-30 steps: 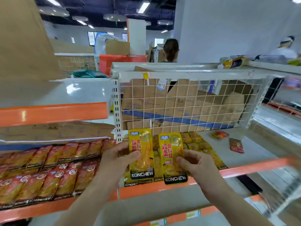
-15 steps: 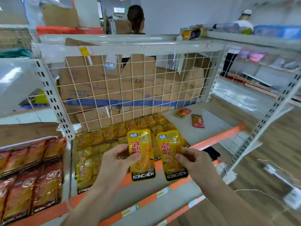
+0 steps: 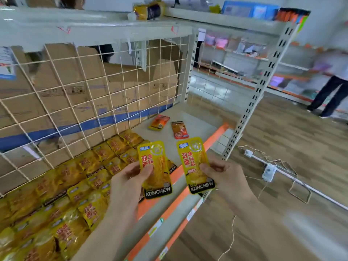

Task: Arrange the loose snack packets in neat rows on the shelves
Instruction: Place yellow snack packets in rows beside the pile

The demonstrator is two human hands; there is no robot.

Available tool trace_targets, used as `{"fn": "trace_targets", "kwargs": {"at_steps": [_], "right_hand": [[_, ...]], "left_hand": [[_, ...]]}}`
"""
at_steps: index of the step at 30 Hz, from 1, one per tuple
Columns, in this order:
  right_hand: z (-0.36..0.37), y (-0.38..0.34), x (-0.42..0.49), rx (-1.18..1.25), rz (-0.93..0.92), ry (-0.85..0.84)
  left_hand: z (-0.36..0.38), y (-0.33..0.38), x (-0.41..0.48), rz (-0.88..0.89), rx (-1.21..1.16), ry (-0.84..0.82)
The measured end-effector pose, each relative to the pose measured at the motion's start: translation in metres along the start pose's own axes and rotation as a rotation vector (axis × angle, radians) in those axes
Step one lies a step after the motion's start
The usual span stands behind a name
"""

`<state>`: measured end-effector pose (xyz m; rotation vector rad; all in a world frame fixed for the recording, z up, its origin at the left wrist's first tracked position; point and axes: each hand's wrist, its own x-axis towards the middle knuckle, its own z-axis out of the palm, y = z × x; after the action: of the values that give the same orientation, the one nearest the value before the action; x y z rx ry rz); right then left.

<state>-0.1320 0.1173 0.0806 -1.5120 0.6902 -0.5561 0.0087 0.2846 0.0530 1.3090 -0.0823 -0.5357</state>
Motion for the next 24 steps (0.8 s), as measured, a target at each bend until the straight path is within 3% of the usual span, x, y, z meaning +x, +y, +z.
{"fn": "trace_targets", "kwargs": {"at_steps": [7, 18, 24], "right_hand": [[0.006, 0.011, 0.040, 0.011, 0.013, 0.015], [0.040, 0.037, 0.178, -0.155, 0.085, -0.225], [0.044, 0.048, 0.235, -0.212, 0.053, -0.369]], "left_hand": [[-0.001, -0.012, 0.046, -0.050, 0.063, 0.049], [0.000, -0.012, 0.137, -0.085, 0.052, 0.378], [0.028, -0.005, 0.192, -0.131, 0.127, 0.439]]}}
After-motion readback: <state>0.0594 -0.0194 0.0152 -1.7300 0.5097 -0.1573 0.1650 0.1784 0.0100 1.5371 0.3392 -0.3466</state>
